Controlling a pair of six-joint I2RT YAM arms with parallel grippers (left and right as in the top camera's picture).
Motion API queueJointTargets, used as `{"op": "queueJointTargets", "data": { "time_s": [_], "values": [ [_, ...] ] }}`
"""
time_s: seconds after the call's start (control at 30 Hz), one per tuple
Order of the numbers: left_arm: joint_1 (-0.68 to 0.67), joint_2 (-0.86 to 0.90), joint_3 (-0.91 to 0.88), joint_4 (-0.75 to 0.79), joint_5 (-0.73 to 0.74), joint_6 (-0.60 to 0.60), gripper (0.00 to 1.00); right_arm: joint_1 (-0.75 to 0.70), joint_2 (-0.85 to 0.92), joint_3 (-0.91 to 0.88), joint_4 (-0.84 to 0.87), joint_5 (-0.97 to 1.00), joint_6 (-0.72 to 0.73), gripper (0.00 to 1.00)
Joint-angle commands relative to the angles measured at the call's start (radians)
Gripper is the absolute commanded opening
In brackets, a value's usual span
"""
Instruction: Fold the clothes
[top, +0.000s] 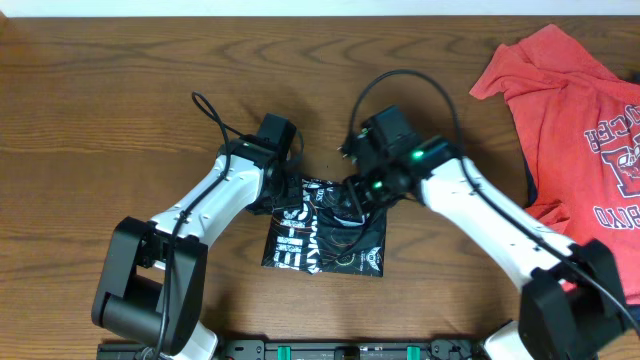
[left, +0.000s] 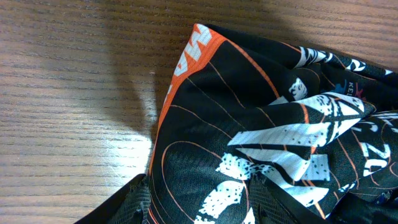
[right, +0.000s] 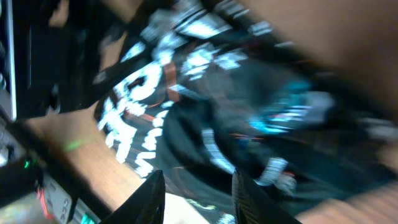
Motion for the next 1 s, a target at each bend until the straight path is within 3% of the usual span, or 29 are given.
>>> {"op": "queueJointTargets", "data": {
  "time_s": [0.0,0.2,0.23,0.3,0.43,0.73,0.97],
  "values": [
    [-0.001,0.009,-0.009,-0.003,0.002,0.003,0.54,0.054,0.072,0.001,0.010,-0.048,-0.016,0.35],
    [-0.001,0.009,-0.009,-0.003,0.002,0.003,0.54,0.098,0.182,0.001,0.039,-0.030,-0.004,0.35],
    [-0.001,0.009,-0.009,-0.003,0.002,0.003,0.54,0.100,0.193,0.001,0.032,-0.030,-0.005,0.32],
    [-0.001,0.009,-0.009,-0.004,0.002,0.003,0.54,0.100,0.206,0.001,-0.006,-0.022,0.000,0.15],
    [-0.001,0.009,-0.009,-0.004,0.002,0.003,0.54,0.091,0.204,0.001,-0.162,0.070,0.018,0.01],
    [-0.001,0.009,-0.009,-0.005,0.002,0.003,0.54,0.023,0.204,0.001,-0.396,0.432,0.179,0.04],
    [0.000,0.009,-0.006,-0.011,0.002,0.003,0.54,-0.030,0.204,0.001,-0.414,0.427,0.250,0.08]
  ]
}}
